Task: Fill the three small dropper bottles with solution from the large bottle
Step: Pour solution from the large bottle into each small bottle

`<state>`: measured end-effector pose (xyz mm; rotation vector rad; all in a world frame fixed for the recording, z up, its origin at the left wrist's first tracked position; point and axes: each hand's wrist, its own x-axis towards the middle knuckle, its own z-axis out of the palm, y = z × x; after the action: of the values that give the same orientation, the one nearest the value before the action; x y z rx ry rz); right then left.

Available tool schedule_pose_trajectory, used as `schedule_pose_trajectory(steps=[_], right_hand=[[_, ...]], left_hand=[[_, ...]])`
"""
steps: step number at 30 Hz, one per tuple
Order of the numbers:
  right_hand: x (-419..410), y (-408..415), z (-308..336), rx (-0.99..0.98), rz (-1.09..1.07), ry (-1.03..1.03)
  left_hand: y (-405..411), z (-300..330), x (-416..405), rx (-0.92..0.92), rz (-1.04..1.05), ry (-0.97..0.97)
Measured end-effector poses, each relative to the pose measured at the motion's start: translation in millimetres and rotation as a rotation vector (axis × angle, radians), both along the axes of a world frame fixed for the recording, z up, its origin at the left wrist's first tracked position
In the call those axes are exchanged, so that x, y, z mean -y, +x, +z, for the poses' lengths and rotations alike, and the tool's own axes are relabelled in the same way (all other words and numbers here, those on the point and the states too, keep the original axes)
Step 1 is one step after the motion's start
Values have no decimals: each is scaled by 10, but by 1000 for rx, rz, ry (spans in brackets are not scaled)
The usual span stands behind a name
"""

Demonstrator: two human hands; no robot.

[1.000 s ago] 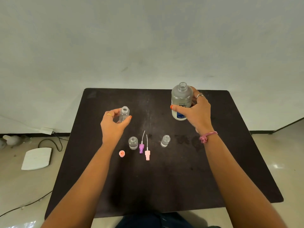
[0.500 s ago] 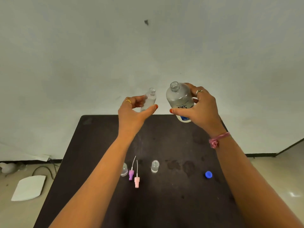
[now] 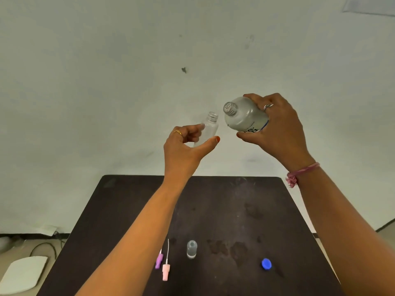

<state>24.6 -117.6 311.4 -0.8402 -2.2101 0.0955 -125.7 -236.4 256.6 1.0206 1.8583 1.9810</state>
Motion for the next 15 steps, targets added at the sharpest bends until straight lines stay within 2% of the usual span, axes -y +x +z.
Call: schedule_pose_trajectory(steps=[15], right_hand=[[-184,144,244,60,-8,308]], left_hand=[[217,207,-179,-4,3,46]])
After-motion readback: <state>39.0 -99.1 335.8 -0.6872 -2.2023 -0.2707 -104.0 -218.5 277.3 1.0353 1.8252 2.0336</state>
